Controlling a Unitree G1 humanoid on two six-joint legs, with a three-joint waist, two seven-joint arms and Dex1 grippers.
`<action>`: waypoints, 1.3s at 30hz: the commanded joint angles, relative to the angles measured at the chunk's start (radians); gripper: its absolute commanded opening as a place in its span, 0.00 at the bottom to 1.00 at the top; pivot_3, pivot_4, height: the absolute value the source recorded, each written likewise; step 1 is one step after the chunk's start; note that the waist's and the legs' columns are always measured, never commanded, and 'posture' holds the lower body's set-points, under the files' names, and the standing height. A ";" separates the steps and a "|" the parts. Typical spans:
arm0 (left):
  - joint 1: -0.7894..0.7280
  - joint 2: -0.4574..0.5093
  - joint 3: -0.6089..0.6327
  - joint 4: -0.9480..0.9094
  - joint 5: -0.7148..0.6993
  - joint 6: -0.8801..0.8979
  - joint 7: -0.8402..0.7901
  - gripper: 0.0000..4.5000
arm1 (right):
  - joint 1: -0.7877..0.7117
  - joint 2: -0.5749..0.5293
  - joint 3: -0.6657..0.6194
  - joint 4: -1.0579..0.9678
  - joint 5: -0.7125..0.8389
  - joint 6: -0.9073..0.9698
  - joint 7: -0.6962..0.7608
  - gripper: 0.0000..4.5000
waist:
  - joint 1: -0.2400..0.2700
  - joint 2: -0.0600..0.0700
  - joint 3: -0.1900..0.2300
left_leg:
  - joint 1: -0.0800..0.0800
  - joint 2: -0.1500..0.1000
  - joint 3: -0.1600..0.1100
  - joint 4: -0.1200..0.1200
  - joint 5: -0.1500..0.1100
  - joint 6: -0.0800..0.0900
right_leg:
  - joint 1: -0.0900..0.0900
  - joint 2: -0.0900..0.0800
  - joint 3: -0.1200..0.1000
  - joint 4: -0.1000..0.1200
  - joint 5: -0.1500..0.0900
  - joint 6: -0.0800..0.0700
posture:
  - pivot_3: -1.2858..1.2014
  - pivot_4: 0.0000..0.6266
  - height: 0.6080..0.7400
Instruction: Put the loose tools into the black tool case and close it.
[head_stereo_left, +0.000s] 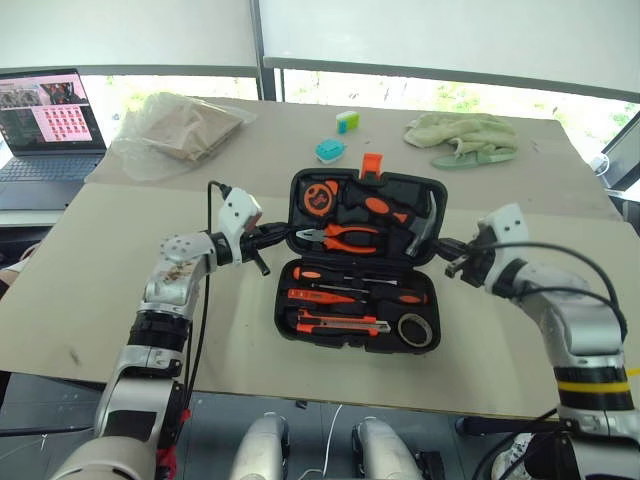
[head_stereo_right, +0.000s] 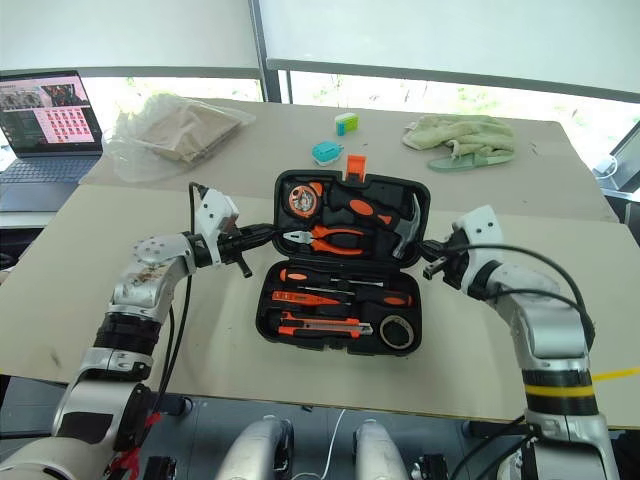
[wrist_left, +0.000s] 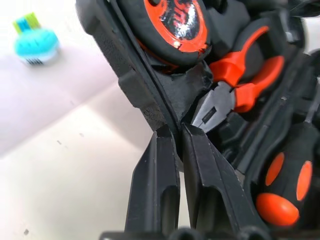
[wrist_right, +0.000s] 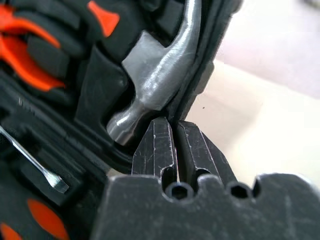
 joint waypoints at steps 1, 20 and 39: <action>0.037 0.012 0.016 -0.072 0.015 -0.097 0.053 0.00 | 0.065 0.006 -0.014 -0.005 -0.112 -0.274 -0.043 0.02 | -0.002 0.000 0.000 | 0.001 0.000 0.000 0.000 0.000 0.000 | 0.001 0.000 0.000 0.000 0.000 0.000 | 0.52 0.24 1.00; 0.319 0.089 0.019 -0.305 0.028 -0.263 0.142 0.36 | 0.387 -0.058 -0.067 -0.071 -0.222 -0.780 -0.028 0.28 | -0.006 0.001 0.000 | 0.014 0.001 0.001 -0.002 0.000 0.000 | 0.014 0.001 0.000 -0.002 0.000 0.000 | 0.52 0.24 1.00; 0.016 0.333 -0.092 -0.013 -0.007 0.030 -0.169 0.69 | 0.943 -0.344 -0.193 -0.644 0.220 -0.163 0.356 0.46 | 0.008 -0.006 -0.002 | 0.039 0.005 0.003 -0.006 -0.003 -0.005 | 0.034 0.000 -0.001 -0.011 -0.012 -0.003 | 0.52 0.24 1.00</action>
